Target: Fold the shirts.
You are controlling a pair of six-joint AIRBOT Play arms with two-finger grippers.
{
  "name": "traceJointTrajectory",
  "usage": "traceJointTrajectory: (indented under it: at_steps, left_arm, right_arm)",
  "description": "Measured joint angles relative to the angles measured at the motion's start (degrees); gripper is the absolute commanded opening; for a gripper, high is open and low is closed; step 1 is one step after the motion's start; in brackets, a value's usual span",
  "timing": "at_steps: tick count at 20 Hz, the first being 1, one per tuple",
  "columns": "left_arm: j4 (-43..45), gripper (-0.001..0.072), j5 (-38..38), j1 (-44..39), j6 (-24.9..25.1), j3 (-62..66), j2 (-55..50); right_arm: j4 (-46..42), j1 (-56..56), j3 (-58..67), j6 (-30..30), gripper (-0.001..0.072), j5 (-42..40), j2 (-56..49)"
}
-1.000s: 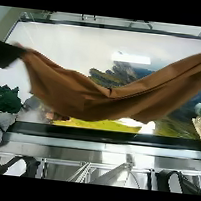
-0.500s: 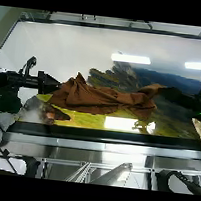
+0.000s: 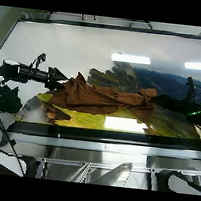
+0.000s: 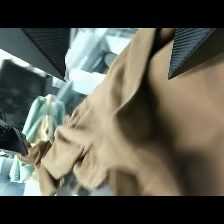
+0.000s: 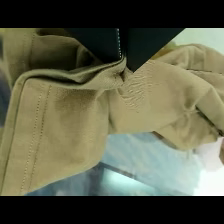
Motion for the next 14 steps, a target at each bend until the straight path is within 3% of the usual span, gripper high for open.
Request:
traceJointTrajectory:
  at_steps: [11, 12, 13, 14]
  left_arm:
    - [11.96, 0.0702, 6.05, -8.94, -7.78, 8.11, -4.04]
    - [11.37, 0.0572, 6.32, -9.29, -7.80, 8.26, -5.01]
    - [9.99, 0.0241, 6.49, -9.66, -7.78, 8.59, -5.84]
    - [8.59, -0.0002, 6.51, -10.19, -7.32, 9.20, -6.69]
  right_arm:
    - [-0.17, 0.00, -0.02, -1.25, 0.0021, -0.11, -0.35]
    - [-0.20, 0.00, -0.02, -1.25, 0.0021, -0.13, -0.35]
    - [-0.20, 0.00, -0.02, -1.25, 0.0021, -0.11, -0.35]
    - [-0.17, 0.00, -0.02, -1.25, 0.0021, -0.11, -0.35]
